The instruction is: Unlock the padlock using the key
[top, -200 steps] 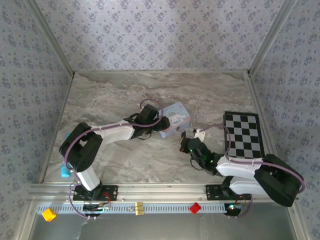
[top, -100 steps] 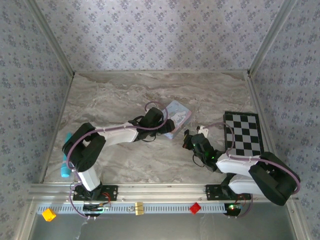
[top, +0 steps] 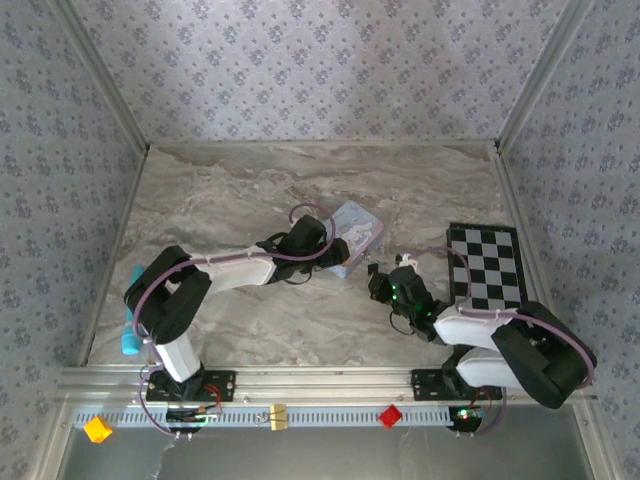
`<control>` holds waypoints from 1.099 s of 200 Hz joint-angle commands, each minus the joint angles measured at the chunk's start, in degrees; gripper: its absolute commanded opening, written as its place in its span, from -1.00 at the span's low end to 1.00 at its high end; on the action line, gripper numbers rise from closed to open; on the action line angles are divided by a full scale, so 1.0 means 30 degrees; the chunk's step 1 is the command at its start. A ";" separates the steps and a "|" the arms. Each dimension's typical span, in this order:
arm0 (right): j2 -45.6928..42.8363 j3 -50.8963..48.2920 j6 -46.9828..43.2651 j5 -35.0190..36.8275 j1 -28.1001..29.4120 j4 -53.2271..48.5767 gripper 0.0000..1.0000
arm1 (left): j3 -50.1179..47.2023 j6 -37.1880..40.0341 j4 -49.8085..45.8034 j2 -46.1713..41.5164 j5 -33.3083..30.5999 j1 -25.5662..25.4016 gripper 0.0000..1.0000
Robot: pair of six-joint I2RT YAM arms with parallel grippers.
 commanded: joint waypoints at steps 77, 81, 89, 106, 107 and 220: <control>-0.1207 -0.0062 -0.3175 -0.3946 -0.2235 -0.0853 -0.15 | -0.0769 0.0009 -0.1237 -0.0224 -0.0396 0.0374 0.60; -0.1269 -0.0011 -0.3357 -0.4169 -0.2502 -0.0884 -0.13 | -0.0769 0.0009 -0.1209 -0.0224 -0.0369 0.0388 0.60; -0.1309 0.0037 -0.3703 -0.4798 -0.2980 -0.0758 -0.09 | -0.0780 0.0009 -0.1180 -0.0224 -0.0345 0.0373 0.60; -0.1098 0.0577 -0.4490 -0.5620 -0.3738 -0.1107 -0.03 | -0.0792 -0.0020 -0.1094 -0.0224 -0.0283 0.0374 0.60; -0.1069 0.0605 -0.4560 -0.5666 -0.3767 -0.1170 -0.03 | -0.0795 -0.0020 -0.1092 -0.0224 -0.0281 0.0371 0.60; 0.5358 0.2932 -0.6498 -0.9257 -0.5467 0.1407 -0.14 | -0.1087 -0.0050 -0.0973 -0.0719 -0.0045 0.0353 0.59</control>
